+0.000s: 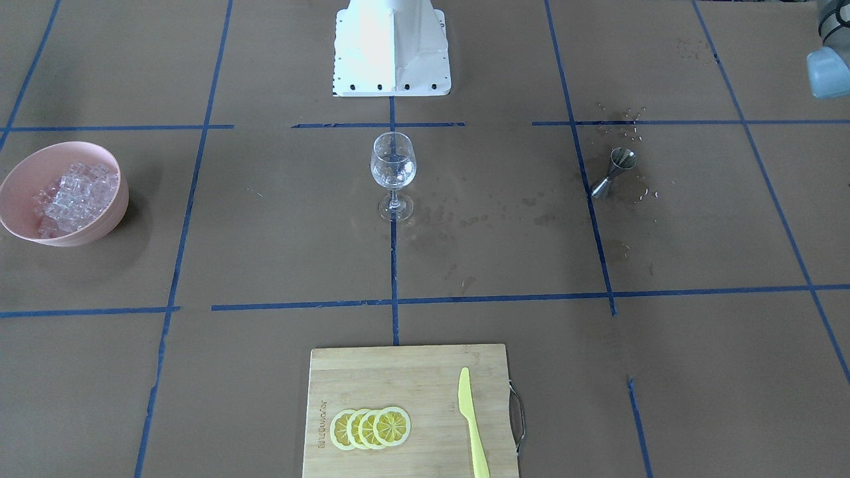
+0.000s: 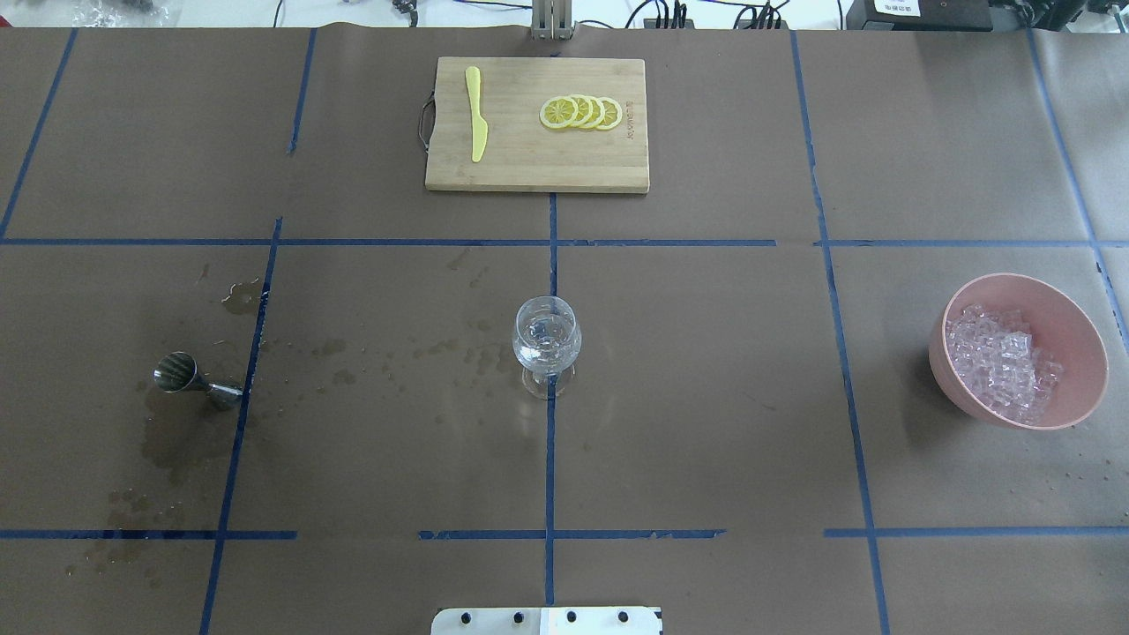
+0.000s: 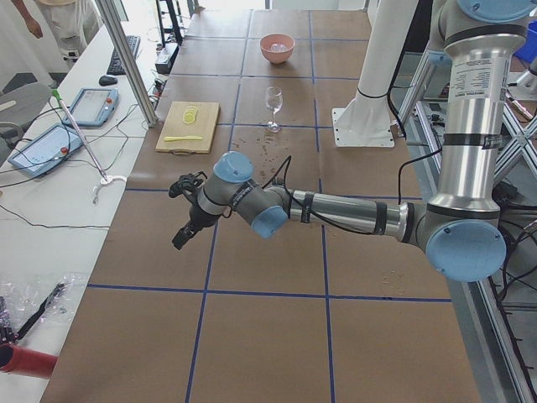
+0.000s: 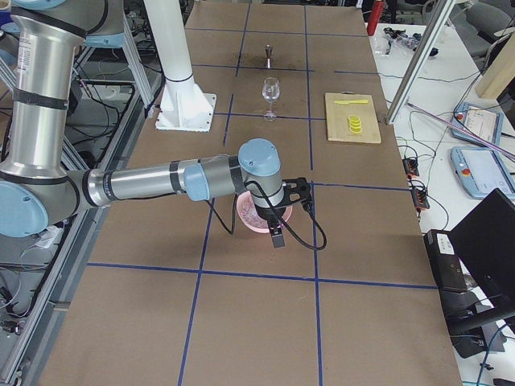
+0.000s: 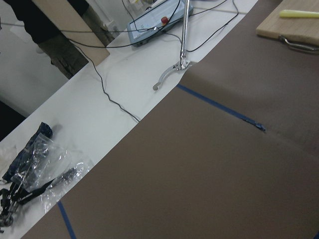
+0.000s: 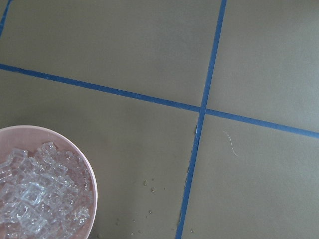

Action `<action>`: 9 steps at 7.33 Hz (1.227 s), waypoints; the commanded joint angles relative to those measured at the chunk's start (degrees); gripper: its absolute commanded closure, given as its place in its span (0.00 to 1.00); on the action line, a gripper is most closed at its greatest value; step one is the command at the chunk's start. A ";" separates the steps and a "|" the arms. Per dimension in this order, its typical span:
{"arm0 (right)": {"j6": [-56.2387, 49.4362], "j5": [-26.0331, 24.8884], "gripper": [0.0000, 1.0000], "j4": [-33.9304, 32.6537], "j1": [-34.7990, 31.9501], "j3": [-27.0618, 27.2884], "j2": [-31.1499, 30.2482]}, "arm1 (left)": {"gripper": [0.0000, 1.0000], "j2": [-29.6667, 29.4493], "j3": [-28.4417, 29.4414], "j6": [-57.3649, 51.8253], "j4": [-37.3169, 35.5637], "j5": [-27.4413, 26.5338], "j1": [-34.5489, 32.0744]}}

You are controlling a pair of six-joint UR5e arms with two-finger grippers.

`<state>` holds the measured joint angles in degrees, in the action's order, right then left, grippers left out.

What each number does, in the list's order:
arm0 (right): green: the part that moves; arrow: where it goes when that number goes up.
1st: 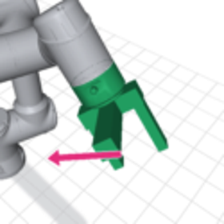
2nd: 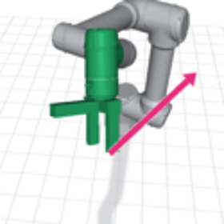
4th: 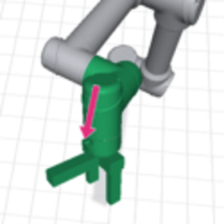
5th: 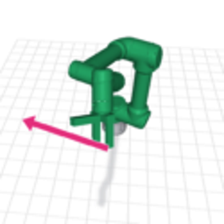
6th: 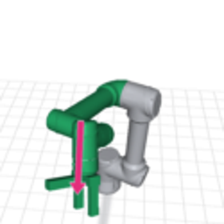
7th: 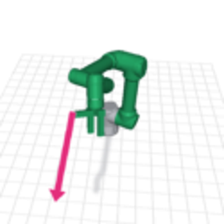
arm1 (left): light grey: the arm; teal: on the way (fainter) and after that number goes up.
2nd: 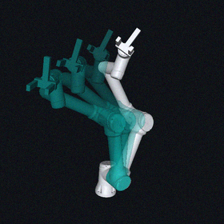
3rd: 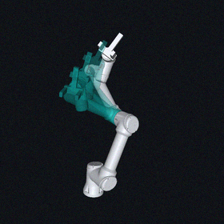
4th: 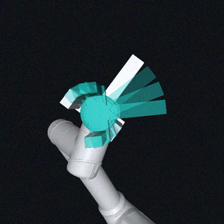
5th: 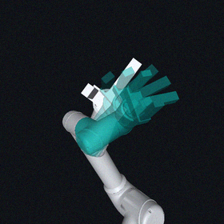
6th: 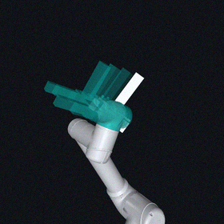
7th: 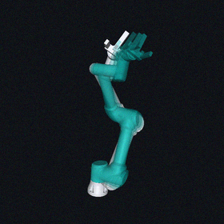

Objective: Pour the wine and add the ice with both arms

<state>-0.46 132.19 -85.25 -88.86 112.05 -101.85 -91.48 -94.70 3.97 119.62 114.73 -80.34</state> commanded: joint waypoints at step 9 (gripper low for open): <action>44.63 -11.39 0.00 26.41 28.34 0.21 -1.16 | 0.00 10.09 -5.32 -0.45 -17.67 20.98 -8.78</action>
<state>36.31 126.19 -65.57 -67.57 113.71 -102.73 -81.34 -99.76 3.51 101.75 135.63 -89.20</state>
